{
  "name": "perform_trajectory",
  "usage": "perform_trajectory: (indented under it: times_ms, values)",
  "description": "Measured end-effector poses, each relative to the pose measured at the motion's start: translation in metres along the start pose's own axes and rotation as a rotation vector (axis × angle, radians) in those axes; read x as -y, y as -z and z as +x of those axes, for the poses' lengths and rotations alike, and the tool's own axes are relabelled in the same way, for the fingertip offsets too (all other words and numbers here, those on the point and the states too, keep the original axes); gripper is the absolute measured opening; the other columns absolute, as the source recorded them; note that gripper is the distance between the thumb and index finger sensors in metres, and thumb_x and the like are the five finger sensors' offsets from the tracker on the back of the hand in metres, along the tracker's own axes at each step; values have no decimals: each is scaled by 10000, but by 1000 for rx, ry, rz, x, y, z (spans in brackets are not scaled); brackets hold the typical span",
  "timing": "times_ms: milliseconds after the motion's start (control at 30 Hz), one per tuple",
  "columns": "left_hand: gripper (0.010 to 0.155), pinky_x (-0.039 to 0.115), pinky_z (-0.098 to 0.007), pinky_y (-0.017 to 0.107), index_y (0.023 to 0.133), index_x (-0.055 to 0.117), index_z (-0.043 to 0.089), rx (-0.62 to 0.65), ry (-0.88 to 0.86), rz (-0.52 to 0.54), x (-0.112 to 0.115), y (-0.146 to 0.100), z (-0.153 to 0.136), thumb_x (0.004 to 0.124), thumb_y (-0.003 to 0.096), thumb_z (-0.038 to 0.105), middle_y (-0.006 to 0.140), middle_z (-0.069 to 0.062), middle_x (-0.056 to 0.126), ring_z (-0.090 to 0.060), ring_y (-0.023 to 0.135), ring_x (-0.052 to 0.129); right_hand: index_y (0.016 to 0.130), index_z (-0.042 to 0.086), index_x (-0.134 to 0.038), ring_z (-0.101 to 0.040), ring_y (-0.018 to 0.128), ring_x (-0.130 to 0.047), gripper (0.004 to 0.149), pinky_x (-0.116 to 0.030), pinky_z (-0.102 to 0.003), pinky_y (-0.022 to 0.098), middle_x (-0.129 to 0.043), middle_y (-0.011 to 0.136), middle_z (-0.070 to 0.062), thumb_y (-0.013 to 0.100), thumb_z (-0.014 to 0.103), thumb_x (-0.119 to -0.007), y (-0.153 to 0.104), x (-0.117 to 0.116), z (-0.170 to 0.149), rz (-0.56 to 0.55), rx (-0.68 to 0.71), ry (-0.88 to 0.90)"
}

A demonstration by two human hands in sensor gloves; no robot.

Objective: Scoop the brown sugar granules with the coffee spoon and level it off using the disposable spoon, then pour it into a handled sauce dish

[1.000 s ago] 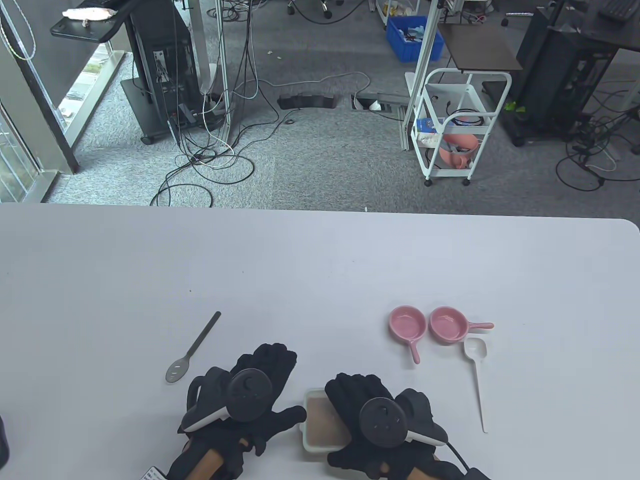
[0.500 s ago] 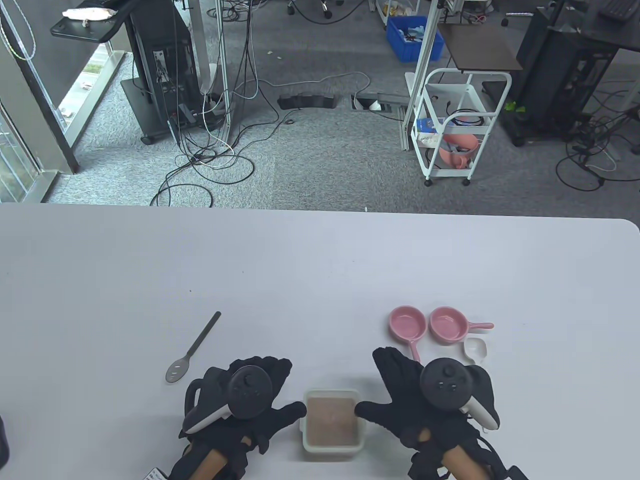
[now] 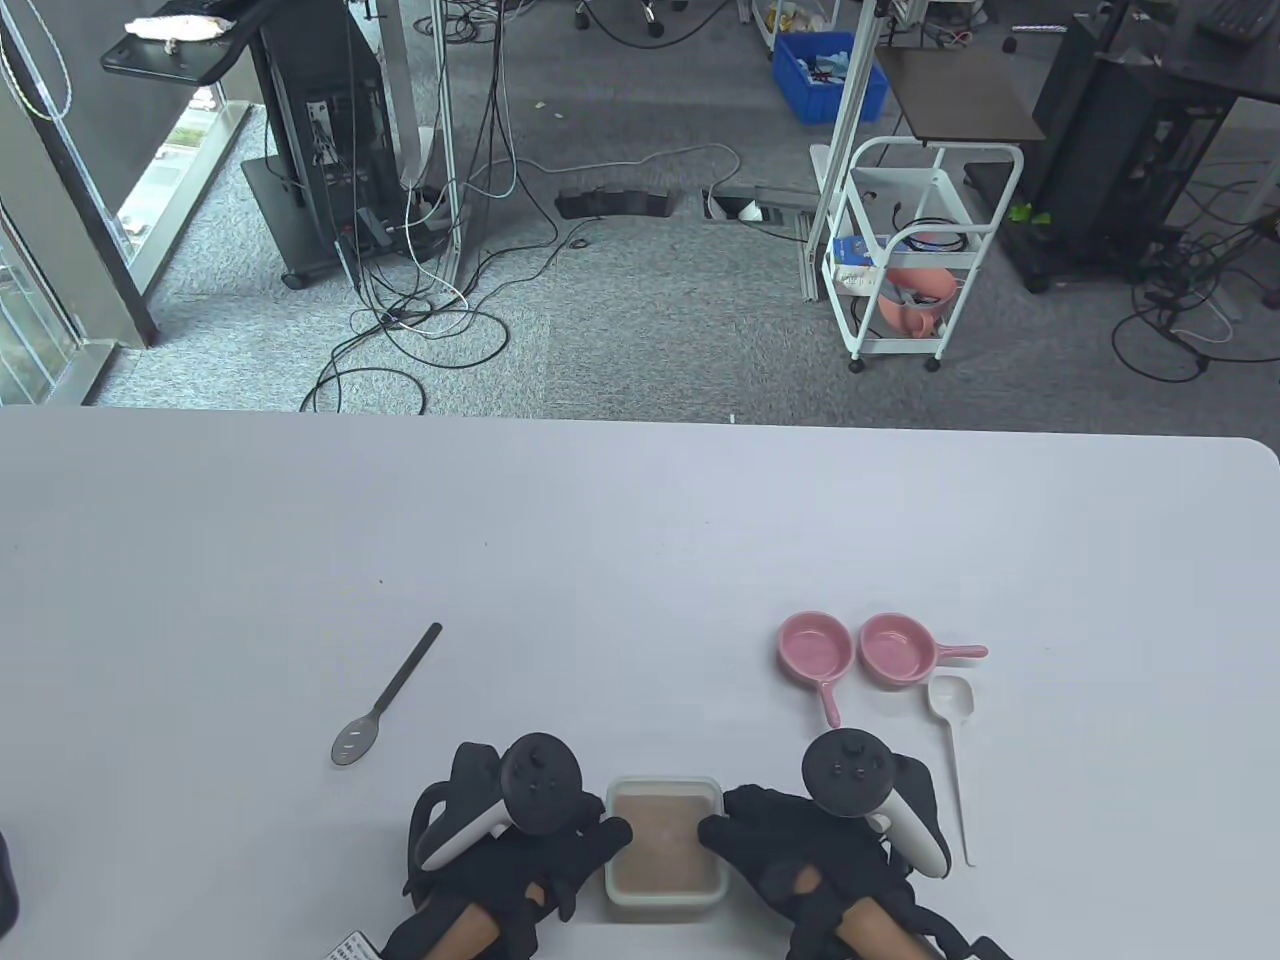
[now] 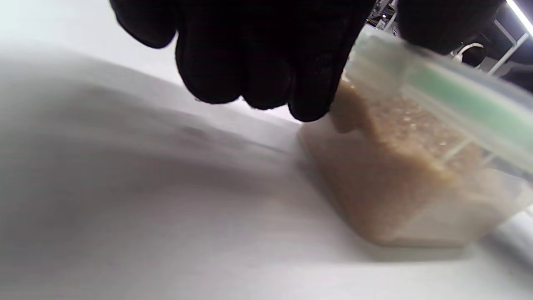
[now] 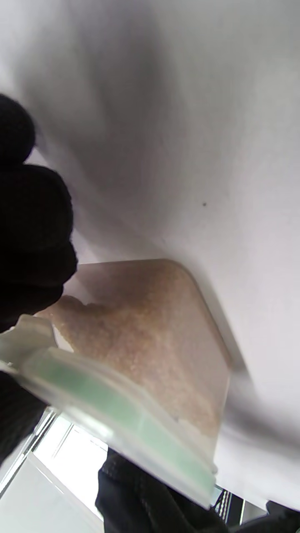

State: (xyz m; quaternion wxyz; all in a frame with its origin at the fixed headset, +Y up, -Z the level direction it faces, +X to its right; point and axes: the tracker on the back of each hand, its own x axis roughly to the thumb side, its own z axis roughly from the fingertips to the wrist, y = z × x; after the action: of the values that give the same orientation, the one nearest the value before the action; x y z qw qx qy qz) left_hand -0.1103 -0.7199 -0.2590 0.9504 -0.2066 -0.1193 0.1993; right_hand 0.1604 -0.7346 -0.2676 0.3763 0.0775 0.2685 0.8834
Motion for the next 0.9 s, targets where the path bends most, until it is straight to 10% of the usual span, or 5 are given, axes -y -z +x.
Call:
perform_trajectory:
  times_ms: [900]
  values:
    - [569, 531, -543, 788, 845, 802, 335, -54, -186, -125, 3, 10, -14, 610, 458, 706, 846, 107, 833, -229, 840, 845, 820, 123, -798, -222, 402, -896, 535, -706, -525, 485, -864, 666, -88, 486, 540, -785, -2, 2, -10, -24, -81, 64]
